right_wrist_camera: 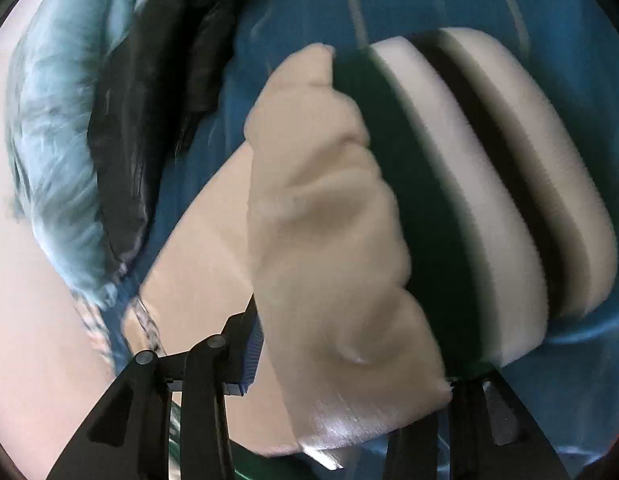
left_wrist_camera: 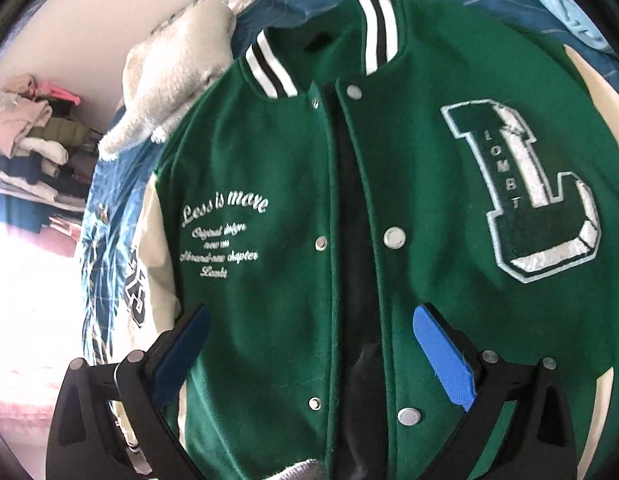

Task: Fold large clothes
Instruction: 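Grasp the striped cuff of the star-patch sleeve with the right tool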

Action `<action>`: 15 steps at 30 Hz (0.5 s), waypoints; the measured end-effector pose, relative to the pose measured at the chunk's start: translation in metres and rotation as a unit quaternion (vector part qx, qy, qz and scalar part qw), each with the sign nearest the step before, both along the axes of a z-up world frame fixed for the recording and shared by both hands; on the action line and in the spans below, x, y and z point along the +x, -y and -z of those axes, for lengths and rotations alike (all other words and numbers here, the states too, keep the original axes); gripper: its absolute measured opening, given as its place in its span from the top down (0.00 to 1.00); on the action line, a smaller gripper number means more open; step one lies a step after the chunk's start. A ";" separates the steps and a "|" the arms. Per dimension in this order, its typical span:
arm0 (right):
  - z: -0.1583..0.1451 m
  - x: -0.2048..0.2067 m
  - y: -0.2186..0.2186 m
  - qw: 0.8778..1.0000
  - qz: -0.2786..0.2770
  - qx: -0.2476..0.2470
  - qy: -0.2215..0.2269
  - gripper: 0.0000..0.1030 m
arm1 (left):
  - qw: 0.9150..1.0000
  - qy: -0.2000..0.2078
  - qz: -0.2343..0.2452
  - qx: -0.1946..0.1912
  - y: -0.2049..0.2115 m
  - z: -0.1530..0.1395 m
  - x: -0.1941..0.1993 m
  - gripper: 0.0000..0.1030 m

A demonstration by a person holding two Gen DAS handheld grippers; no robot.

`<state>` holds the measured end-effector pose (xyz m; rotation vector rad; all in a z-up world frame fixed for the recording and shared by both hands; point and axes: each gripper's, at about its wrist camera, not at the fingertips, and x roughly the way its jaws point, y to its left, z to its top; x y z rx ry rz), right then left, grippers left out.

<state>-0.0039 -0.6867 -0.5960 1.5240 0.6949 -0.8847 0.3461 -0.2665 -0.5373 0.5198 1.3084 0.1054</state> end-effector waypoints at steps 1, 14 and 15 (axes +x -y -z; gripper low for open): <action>-0.010 0.008 0.002 1.000 -0.004 -0.011 0.000 0.94 | 1.000 -0.001 -0.004 -0.003 -0.003 0.000 0.002 0.00; -0.259 0.171 0.005 0.964 -0.075 -0.238 0.093 0.97 | 0.997 0.023 -0.054 -0.047 -0.065 -0.038 0.044 0.00; -0.269 0.185 -0.004 0.961 -0.090 -0.241 0.101 0.97 | 0.996 0.024 -0.063 -0.053 -0.071 -0.040 0.049 0.00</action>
